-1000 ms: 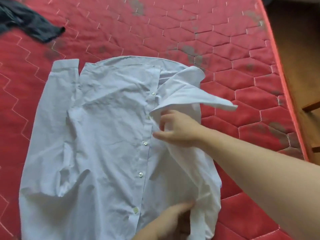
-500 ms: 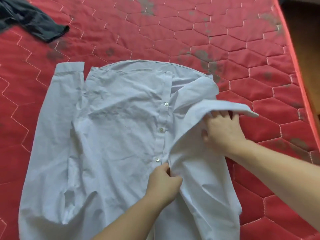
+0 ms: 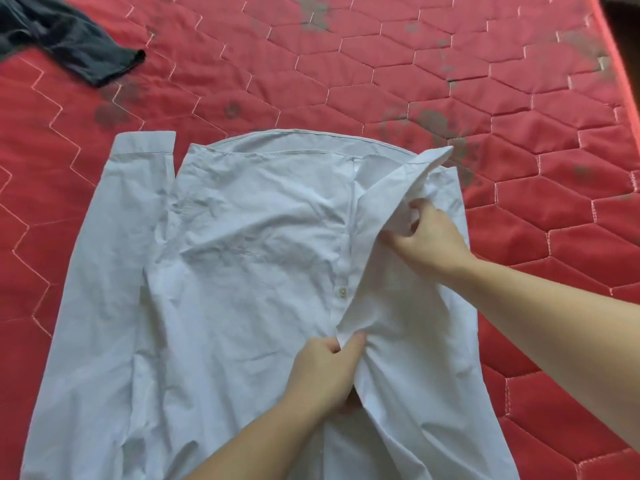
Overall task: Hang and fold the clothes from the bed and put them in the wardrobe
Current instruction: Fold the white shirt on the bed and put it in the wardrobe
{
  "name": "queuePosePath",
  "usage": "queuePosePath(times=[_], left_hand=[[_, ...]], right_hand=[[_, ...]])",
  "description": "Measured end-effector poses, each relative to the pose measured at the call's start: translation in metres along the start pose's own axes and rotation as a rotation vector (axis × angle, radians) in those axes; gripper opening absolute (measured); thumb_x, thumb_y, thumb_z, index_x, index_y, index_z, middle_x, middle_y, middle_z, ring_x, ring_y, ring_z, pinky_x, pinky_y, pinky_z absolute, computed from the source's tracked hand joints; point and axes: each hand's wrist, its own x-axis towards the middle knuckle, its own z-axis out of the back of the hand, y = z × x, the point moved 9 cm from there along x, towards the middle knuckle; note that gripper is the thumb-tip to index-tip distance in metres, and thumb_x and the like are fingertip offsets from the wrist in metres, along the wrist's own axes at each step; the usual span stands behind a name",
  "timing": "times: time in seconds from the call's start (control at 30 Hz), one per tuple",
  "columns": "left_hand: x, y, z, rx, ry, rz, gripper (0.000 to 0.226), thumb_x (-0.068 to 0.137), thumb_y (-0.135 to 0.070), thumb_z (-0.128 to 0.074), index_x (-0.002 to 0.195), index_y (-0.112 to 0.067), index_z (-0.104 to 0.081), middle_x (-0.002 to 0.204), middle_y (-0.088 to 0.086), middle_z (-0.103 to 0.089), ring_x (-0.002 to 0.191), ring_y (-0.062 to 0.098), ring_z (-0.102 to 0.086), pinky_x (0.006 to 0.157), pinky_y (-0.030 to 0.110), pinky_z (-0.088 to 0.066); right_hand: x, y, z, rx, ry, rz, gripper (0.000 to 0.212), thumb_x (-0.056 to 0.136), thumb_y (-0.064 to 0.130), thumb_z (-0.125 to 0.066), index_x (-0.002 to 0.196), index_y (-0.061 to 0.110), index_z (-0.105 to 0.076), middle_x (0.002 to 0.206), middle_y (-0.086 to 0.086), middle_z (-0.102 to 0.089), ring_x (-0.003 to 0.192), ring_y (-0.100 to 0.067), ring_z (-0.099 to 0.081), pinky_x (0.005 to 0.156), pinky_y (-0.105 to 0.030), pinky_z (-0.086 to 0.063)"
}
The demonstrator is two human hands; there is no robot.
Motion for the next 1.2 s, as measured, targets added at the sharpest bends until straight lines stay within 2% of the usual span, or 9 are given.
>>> queuePosePath(times=[0.17,0.27,0.4,0.53,0.63,0.77,0.9,1.0,1.2], left_hand=[[0.014,-0.043,0.027,0.158,-0.217,-0.197,0.047,0.075,-0.062,-0.059,0.067,-0.016,-0.067,0.061,-0.009,-0.067,0.065,0.011,-0.065,0.062,0.033,-0.053],[0.038,-0.07,0.035,0.062,-0.303,-0.21,0.041,0.083,-0.057,-0.057,0.068,-0.019,-0.062,0.061,-0.011,-0.061,0.066,0.017,-0.058,0.057,0.026,-0.041],[0.073,-0.065,0.04,-0.472,-0.219,0.121,0.061,0.09,-0.059,-0.048,0.123,-0.01,-0.063,0.115,0.011,-0.068,0.103,0.034,-0.065,0.093,0.045,-0.053],[0.074,-0.059,0.039,-0.456,-0.165,0.198,0.066,0.079,-0.073,-0.054,0.103,-0.015,-0.072,0.081,0.008,-0.075,0.064,0.028,-0.071,0.055,0.038,-0.057],[0.075,-0.057,0.041,-0.463,-0.182,0.197,0.073,0.076,-0.078,-0.054,0.106,-0.014,-0.07,0.089,0.01,-0.075,0.075,0.032,-0.072,0.068,0.046,-0.06],[0.077,-0.058,0.039,-0.493,-0.155,0.151,0.058,0.084,-0.063,-0.06,0.107,-0.01,-0.068,0.092,0.009,-0.075,0.074,0.028,-0.072,0.057,0.035,-0.059],[0.075,-0.06,0.036,-0.453,-0.09,0.066,0.046,0.083,-0.05,-0.07,0.105,-0.01,-0.071,0.09,0.007,-0.076,0.078,0.026,-0.074,0.073,0.04,-0.061],[0.059,-0.057,0.031,-0.406,-0.01,0.017,0.037,0.081,-0.042,-0.076,0.101,-0.011,-0.072,0.091,0.006,-0.077,0.075,0.018,-0.073,0.064,0.027,-0.055],[0.001,0.0,-0.01,-0.137,0.218,0.085,0.042,0.075,-0.024,-0.082,0.112,-0.008,-0.07,0.1,0.01,-0.075,0.09,0.027,-0.073,0.076,0.039,-0.06]], right_hand=[[0.022,-0.011,-0.02,0.437,0.039,-0.246,0.055,0.066,0.049,-0.063,0.108,0.014,-0.061,0.084,0.002,-0.064,0.069,-0.015,-0.059,0.049,-0.022,-0.039],[0.042,0.007,-0.016,0.332,0.025,-0.159,0.05,0.08,0.038,-0.059,0.123,0.013,-0.053,0.108,-0.003,-0.064,0.096,-0.023,-0.063,0.071,-0.029,-0.047],[0.047,0.039,-0.003,0.174,-0.112,-0.067,0.064,0.076,0.042,-0.066,0.134,0.03,-0.041,0.129,-0.004,-0.045,0.12,-0.026,-0.046,0.097,-0.037,-0.043],[0.04,0.09,0.002,0.007,-0.164,0.241,0.065,0.082,0.043,-0.062,0.141,0.04,-0.036,0.138,0.001,-0.039,0.129,-0.024,-0.034,0.104,-0.038,-0.033],[0.037,0.086,0.003,0.06,-0.192,0.246,0.065,0.086,0.034,-0.06,0.145,0.033,-0.034,0.144,0.001,-0.038,0.132,-0.023,-0.033,0.109,-0.04,-0.031],[0.027,0.026,-0.008,0.005,-0.095,0.004,0.062,0.084,0.042,-0.062,0.139,0.025,-0.039,0.135,-0.005,-0.047,0.121,-0.021,-0.047,0.1,-0.039,-0.04],[-0.012,-0.016,-0.004,0.081,-0.071,-0.062,0.05,0.078,0.057,-0.063,0.114,0.023,-0.055,0.099,0.0,-0.063,0.093,-0.019,-0.061,0.073,-0.031,-0.042],[-0.059,-0.049,-0.012,0.172,0.17,-0.091,0.038,0.075,0.059,-0.068,0.093,0.025,-0.068,0.081,0.006,-0.071,0.073,-0.008,-0.068,0.06,-0.025,-0.047],[-0.163,-0.109,-0.04,0.275,0.883,-0.24,0.025,0.077,0.039,-0.078,0.096,0.022,-0.077,0.101,0.001,-0.075,0.092,-0.013,-0.071,0.076,-0.023,-0.055]])
